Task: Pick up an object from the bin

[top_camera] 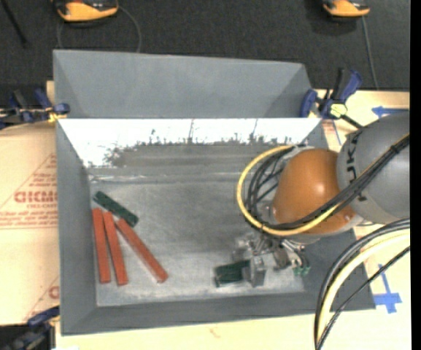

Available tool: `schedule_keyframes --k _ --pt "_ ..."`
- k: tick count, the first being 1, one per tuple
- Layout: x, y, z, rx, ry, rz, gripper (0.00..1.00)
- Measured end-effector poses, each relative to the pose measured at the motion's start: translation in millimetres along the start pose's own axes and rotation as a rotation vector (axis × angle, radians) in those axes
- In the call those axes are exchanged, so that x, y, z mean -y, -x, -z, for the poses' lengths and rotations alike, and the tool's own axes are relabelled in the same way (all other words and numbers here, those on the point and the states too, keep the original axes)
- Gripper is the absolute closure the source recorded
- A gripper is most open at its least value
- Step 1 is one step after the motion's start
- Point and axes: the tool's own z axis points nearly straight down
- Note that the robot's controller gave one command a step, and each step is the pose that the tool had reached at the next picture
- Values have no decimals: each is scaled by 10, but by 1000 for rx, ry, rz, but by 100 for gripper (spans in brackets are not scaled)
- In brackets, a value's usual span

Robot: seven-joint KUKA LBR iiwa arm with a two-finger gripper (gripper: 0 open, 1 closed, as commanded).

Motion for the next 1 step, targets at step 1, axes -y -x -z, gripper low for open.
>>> schedule_keyframes --k 1 --pt "3 302 1489 15 -4 132 100"
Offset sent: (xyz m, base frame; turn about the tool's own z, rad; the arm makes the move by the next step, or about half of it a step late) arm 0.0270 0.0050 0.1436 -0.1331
